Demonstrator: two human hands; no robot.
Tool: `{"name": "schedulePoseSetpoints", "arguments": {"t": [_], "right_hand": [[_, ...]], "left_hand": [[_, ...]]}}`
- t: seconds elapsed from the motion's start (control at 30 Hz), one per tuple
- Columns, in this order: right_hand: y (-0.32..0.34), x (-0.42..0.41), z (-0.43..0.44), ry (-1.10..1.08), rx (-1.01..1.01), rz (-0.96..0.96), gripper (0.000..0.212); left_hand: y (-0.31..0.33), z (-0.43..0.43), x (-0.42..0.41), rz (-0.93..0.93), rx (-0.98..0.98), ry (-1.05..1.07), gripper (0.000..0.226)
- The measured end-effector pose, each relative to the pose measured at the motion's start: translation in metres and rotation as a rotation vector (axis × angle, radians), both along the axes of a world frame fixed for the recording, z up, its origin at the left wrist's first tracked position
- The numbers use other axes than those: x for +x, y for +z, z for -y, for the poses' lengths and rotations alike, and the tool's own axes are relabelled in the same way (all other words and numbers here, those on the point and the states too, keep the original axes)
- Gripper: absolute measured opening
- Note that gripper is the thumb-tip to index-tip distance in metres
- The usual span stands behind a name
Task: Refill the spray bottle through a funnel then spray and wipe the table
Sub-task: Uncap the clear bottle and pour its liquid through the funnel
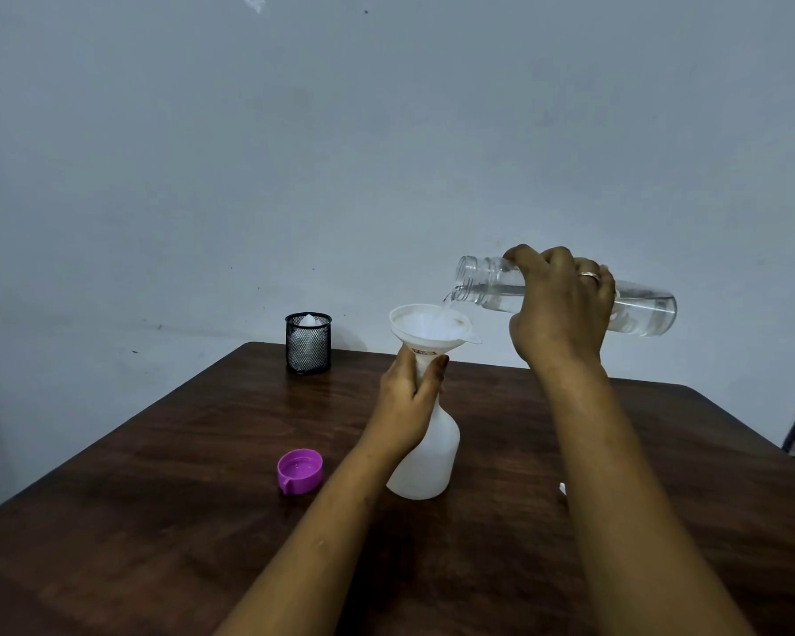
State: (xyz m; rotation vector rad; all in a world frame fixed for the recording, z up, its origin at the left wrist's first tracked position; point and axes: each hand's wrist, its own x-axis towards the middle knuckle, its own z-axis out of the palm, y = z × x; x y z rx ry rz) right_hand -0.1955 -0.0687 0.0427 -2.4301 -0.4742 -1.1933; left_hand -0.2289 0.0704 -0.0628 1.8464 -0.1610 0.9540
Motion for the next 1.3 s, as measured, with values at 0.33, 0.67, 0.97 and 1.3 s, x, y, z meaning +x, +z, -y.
{"name": "schedulePoseSetpoints", "arguments": {"t": [0.33,0.67,0.97,1.3], "right_hand": [[0.0006,-0.0008,0.0003,-0.003,0.005,0.001,0.065],[0.0016,-0.0013,0.0005,-0.005,0.01,0.01,0.066],[0.0012,-0.0017,-0.0002,-0.006,0.008,0.011,0.066],[0.0018,-0.0022,0.0004,-0.001,0.01,0.007,0.065]], "left_hand": [[0.0002,0.0007,-0.0006,-0.007,-0.012,-0.008,0.009],[0.0016,0.0008,-0.0018,-0.014,-0.006,-0.006,0.007],[0.0018,0.0015,-0.0025,-0.014,-0.008,0.002,0.006],[0.0012,0.0012,-0.0018,-0.002,-0.009,-0.004,0.007]]}}
